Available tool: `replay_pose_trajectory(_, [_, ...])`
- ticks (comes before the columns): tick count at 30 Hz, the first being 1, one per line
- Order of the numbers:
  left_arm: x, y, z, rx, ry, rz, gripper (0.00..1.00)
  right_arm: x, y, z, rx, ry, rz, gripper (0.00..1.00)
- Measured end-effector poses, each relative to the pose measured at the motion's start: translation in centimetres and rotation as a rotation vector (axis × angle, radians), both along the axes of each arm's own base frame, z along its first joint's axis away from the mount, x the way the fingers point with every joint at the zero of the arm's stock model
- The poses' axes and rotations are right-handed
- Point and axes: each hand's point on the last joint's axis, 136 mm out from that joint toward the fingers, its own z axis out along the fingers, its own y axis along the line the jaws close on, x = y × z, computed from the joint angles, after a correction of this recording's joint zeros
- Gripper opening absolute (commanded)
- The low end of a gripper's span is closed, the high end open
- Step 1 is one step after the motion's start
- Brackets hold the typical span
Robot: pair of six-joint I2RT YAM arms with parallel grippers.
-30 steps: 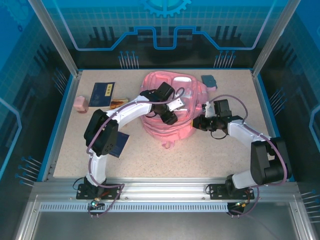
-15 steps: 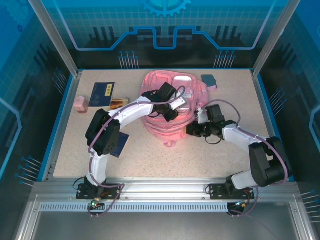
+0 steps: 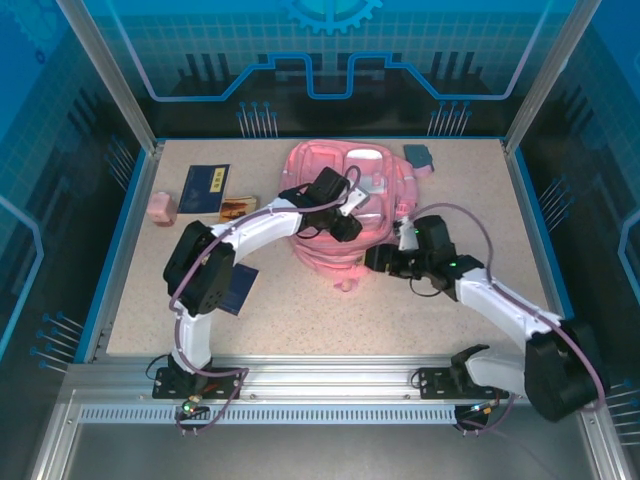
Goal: Pack the student bag
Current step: Unzip the student bag at the top-center of the table.
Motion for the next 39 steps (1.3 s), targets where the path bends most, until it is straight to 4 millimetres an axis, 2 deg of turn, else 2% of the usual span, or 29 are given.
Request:
replay_pose_trajectory(2, [0.1,0.8,1.4,-0.037,-0.002,0.050,0.54,0.7,-1.7,0.8,-0.010,-0.001,-0.067,0.73])
replay_pose_trajectory(5, [-0.1,2.1,3.6,-0.092,0.003,0.132,0.56,1.5,-3.0,0.9,-0.019,0.048,-0.131,0.71])
replay_pose_trajectory(8, [-0.8,3.1,5.6,-0.147,0.022,0.214,0.56,2.4,-3.0,0.3,-0.015,0.121,-0.166,0.67])
replay_pose_trajectory(11, [-2.5,4.0,6.3,-0.187,0.063,0.277,0.56,3.5,-2.8,-0.8,-0.007,0.194,-0.201,0.61])
replay_pose_trajectory(15, [-5.2,4.6,5.1,-0.191,0.145,0.329,0.55,4.5,-2.8,-2.7,-0.014,0.289,-0.249,0.58])
replay_pose_trajectory(19, [-7.9,4.2,3.0,-0.164,0.232,0.353,0.53,5.0,-2.9,-4.7,-0.032,0.356,-0.282,0.55])
replay_pose_trajectory(23, [-9.6,3.3,1.9,-0.160,0.287,0.361,0.51,5.1,-2.8,-5.6,-0.033,0.382,-0.290,0.38])
replay_pose_trajectory(28, [-11.1,1.8,1.8,-0.189,0.332,0.349,0.49,6.0,-2.5,-4.7,-0.021,0.355,-0.286,0.13])
replay_pose_trajectory(31, [-11.4,0.8,1.7,-0.217,0.354,0.345,0.47,6.4,-2.4,-4.1,-0.017,0.335,-0.279,0.05])
replay_pose_trajectory(34, [-11.5,0.0,1.0,-0.229,0.377,0.348,0.45,6.5,-2.1,-3.7,-0.013,0.318,-0.269,0.01])
replay_pose_trajectory(39, [-11.7,-0.7,-0.9,-0.210,0.415,0.367,0.44,6.4,-1.5,-2.1,0.000,0.272,-0.243,0.00])
